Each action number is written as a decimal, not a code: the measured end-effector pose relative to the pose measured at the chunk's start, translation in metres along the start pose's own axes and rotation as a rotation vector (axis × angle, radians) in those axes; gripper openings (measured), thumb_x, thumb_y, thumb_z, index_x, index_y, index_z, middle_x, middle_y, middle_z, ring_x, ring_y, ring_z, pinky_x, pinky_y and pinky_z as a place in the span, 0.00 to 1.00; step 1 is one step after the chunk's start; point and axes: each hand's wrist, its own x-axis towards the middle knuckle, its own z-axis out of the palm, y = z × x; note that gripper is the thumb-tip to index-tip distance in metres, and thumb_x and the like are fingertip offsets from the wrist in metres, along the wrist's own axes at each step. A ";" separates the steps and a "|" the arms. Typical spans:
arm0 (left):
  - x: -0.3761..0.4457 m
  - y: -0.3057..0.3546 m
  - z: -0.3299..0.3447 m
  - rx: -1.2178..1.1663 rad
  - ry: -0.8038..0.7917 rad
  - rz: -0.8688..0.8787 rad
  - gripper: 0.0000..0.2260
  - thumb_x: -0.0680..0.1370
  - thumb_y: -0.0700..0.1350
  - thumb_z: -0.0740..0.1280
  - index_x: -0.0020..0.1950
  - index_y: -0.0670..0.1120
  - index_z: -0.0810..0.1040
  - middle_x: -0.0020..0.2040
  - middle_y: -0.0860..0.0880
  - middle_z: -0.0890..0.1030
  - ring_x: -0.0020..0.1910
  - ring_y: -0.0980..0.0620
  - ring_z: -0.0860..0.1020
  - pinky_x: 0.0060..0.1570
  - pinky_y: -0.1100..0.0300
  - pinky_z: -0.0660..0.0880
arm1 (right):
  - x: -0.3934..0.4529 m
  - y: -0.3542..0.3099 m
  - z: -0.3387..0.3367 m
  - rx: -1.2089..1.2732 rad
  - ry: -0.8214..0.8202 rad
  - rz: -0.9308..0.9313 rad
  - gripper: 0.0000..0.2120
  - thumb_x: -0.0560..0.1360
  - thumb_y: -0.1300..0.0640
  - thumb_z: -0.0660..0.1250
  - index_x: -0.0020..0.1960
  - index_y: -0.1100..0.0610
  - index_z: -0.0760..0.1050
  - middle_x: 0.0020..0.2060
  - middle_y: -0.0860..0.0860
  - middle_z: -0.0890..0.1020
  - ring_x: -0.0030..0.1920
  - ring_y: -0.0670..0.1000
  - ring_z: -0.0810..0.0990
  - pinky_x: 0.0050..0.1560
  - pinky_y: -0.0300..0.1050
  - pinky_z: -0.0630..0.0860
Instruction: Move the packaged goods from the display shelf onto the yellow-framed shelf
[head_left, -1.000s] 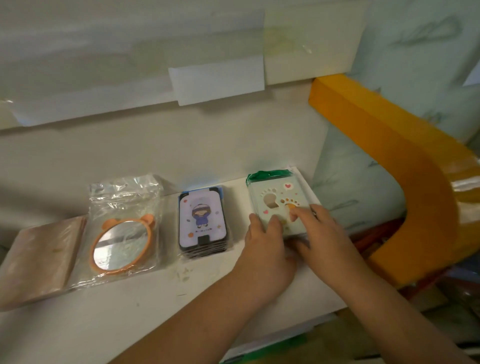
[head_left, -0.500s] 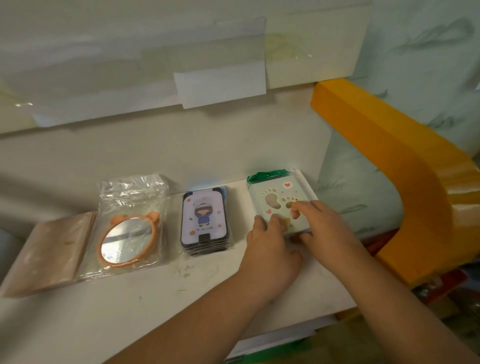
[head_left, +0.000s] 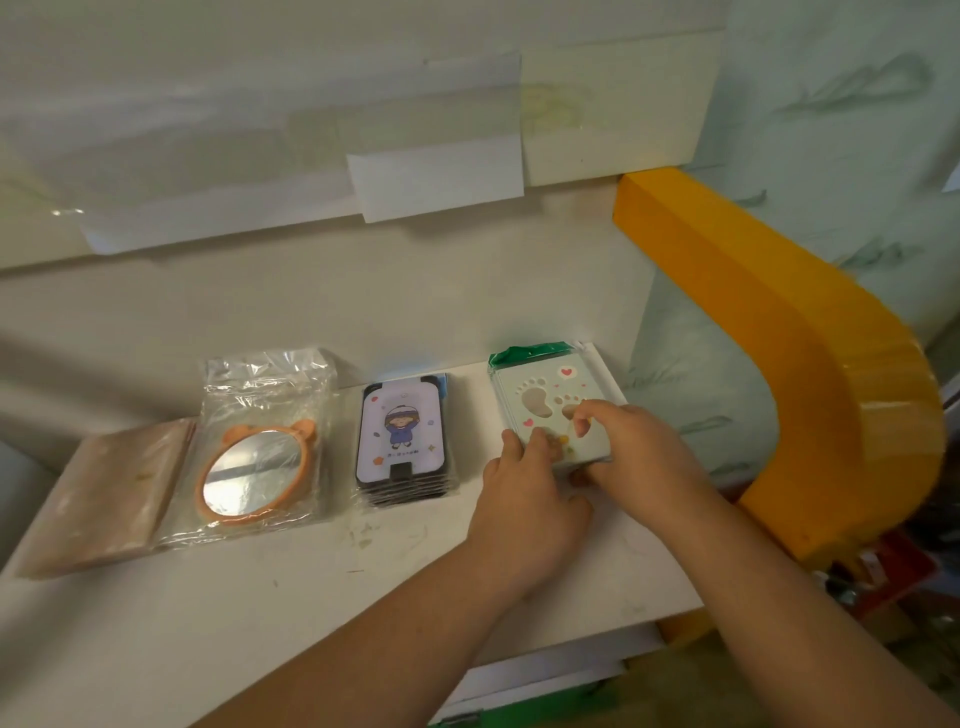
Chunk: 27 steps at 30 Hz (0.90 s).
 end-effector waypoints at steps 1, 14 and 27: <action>0.000 -0.001 0.000 -0.004 0.003 0.004 0.25 0.67 0.52 0.61 0.64 0.51 0.68 0.60 0.48 0.70 0.59 0.40 0.73 0.58 0.47 0.73 | -0.001 0.000 0.000 0.016 0.005 -0.004 0.19 0.67 0.52 0.77 0.49 0.43 0.68 0.55 0.50 0.77 0.52 0.54 0.77 0.44 0.43 0.73; -0.004 0.004 -0.007 -0.045 0.003 -0.016 0.26 0.65 0.56 0.61 0.62 0.51 0.70 0.57 0.49 0.72 0.57 0.41 0.74 0.57 0.45 0.75 | -0.009 -0.003 0.000 0.008 0.040 0.013 0.19 0.70 0.51 0.75 0.57 0.45 0.72 0.58 0.52 0.77 0.55 0.55 0.77 0.52 0.46 0.75; -0.028 -0.003 -0.035 -0.037 0.220 0.184 0.29 0.73 0.44 0.66 0.74 0.47 0.67 0.73 0.47 0.69 0.72 0.45 0.66 0.73 0.50 0.64 | -0.026 -0.018 -0.012 -0.161 0.161 -0.031 0.25 0.71 0.48 0.74 0.66 0.50 0.73 0.61 0.51 0.75 0.60 0.54 0.74 0.57 0.51 0.77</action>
